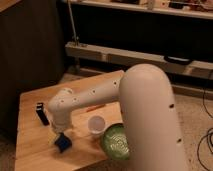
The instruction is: Knock the eraser over
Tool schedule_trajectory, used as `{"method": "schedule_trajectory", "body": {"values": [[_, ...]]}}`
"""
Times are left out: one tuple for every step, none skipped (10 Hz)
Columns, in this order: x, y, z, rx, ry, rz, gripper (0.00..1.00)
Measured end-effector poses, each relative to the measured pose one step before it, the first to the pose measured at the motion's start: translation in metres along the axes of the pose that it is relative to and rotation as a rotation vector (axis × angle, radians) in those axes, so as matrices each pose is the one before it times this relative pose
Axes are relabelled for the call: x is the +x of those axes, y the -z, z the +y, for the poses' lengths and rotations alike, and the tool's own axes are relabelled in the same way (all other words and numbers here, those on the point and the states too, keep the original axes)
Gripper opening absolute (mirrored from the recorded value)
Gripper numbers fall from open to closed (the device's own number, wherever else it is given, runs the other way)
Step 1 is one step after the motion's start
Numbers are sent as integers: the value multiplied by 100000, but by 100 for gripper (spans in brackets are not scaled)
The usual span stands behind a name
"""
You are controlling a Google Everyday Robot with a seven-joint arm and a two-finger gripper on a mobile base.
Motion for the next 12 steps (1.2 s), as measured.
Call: {"method": "schedule_trajectory", "body": {"values": [[-277, 1866, -972, 3161, 1188, -4217, 80], [-409, 2017, -812, 2636, 1335, -3927, 80], [-421, 1982, -1187, 3178, 1564, -4135, 80], [-659, 1863, -833, 2068, 1996, -4539, 77], [-683, 1038, -919, 458, 2154, -4135, 70], [-1156, 1123, -2624, 1134, 1717, -5672, 58], [-818, 148, -2082, -315, 674, -4055, 47], [-648, -301, -1307, -1320, 1500, -3540, 39], [-484, -1169, -2088, -5010, 3962, -7860, 25], [-44, -826, -997, -3877, 2489, -4099, 17], [-257, -829, -436, -3422, 2225, -2547, 9], [-673, -1123, 53, -3879, 3816, -2880, 1]]}}
